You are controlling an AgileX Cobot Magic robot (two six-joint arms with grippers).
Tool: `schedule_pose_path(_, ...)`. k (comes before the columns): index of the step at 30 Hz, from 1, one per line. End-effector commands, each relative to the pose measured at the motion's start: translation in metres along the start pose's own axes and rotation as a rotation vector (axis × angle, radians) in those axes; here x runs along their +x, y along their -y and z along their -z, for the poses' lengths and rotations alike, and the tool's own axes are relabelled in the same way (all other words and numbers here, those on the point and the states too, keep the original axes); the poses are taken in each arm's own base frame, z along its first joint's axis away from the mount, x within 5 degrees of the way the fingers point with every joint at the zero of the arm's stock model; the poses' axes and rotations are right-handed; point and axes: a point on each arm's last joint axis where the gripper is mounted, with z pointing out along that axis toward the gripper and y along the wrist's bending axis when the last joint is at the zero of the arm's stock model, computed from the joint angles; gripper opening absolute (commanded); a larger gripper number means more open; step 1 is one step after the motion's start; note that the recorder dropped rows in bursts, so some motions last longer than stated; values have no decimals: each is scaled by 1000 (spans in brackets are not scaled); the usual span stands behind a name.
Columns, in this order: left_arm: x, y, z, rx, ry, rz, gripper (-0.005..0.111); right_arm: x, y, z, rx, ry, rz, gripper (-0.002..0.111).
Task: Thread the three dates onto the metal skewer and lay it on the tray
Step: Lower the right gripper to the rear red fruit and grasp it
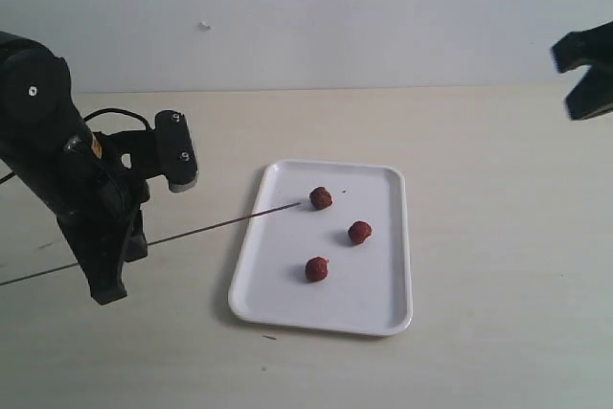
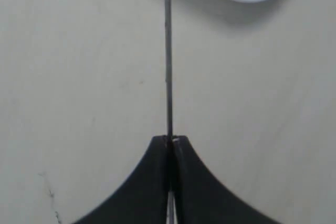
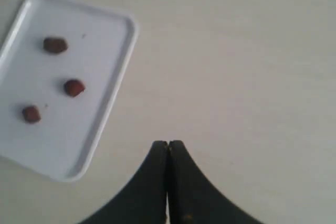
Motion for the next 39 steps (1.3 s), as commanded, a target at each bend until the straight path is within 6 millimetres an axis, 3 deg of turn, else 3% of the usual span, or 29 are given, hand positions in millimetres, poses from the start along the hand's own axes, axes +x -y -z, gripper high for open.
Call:
schedule_pose_path(1, 2, 4, 0, 25, -14, -33, 0, -15, -32, -40, -58, -212, 174, 0)
schedule_pose_path(4, 5, 7, -1, 55, -43, -49, 0, -20, -57, -73, -56, -301, 249, 0)
schedule_pose_path(5, 7, 8, -1, 65, -53, -47, 0, -23, -70, -92, -43, -337, 291, 0)
schedule_pose_path(9, 7, 8, -1, 68, -56, -47, 0, -24, -91, -123, -50, -389, 359, 7)
schedule_pose_path(12, 8, 8, -1, 66, -70, -57, 0, -28, -117, -151, -47, -396, 448, 24)
schedule_pose_path(15, 12, 5, -1, 57, -80, -52, 0, -34, -130, -168, -39, -340, 494, 43)
schedule_pose_path(19, 13, 4, -1, 51, -86, -37, 0, -36, -127, -189, 7, -302, 542, 57)
schedule_pose_path(23, 13, 4, -1, 51, -86, -37, 0, -30, -121, -209, 35, -336, 568, 57)
schedule_pose_path(39, 12, 3, -1, 48, -79, -36, 0, -21, -119, -237, 22, -364, 548, 57)
